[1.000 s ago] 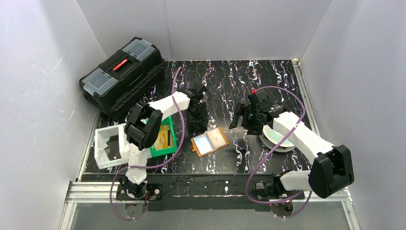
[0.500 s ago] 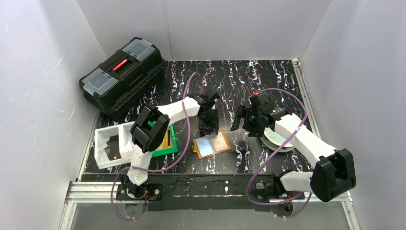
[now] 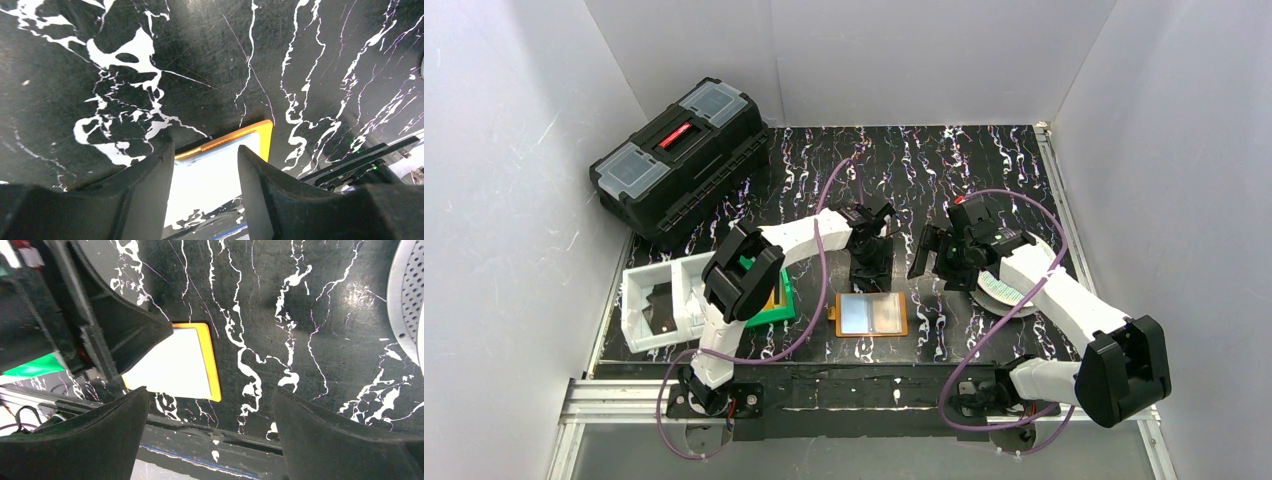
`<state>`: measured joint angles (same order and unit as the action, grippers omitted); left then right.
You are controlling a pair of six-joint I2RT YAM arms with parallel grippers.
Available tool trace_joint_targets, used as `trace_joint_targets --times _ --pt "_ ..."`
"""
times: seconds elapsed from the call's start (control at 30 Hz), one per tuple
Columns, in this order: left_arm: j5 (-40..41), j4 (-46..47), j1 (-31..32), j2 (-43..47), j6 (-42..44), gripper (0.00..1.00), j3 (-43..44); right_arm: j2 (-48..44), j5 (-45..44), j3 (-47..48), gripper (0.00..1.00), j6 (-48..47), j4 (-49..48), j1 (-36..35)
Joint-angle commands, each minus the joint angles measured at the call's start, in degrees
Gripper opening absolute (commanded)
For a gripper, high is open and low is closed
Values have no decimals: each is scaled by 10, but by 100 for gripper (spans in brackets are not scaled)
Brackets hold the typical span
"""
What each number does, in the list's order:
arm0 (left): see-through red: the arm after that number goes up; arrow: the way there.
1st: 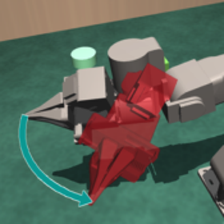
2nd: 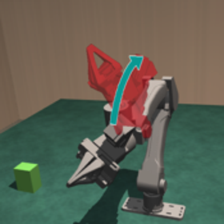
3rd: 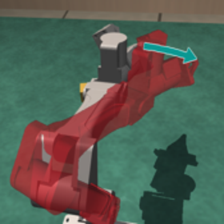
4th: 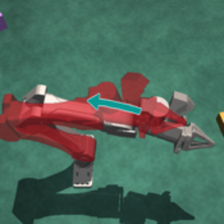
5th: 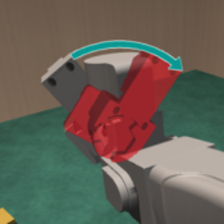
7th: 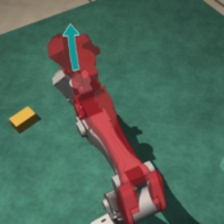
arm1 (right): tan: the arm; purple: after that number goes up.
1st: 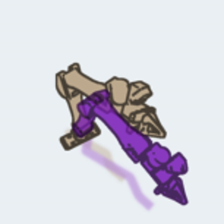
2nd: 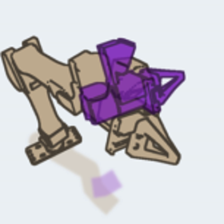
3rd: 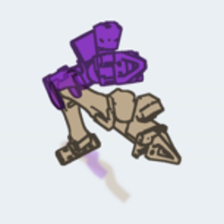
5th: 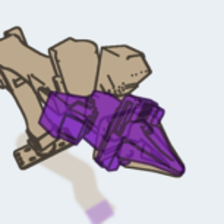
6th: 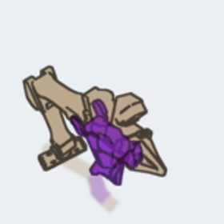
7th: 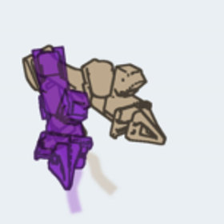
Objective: Take the credit cards out of the card holder
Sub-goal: Remove the credit card from the card holder.
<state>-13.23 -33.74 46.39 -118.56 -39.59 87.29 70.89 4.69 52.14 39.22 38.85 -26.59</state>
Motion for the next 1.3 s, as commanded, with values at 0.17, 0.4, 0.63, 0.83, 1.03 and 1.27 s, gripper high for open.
trace_joint_targets --times 0.17,0.4,0.63,0.83,1.03,1.27 --pt "74 -83 -14 85 44 53 70 -3 11 -12 98 5 -13 3" --pt "111 -116 20 153 63 57 -3 -8 -20 -29 98 25 -8 12" --pt "172 -129 105 157 72 61 -26 -30 18 -71 98 38 -25 63" --pt "196 -132 152 103 84 60 11 -47 53 -96 99 49 -47 95" --pt "223 -153 177 48 97 59 47 -49 59 -106 98 52 -50 106" --pt "224 -128 185 21 103 59 38 -37 68 -105 98 50 -55 109"
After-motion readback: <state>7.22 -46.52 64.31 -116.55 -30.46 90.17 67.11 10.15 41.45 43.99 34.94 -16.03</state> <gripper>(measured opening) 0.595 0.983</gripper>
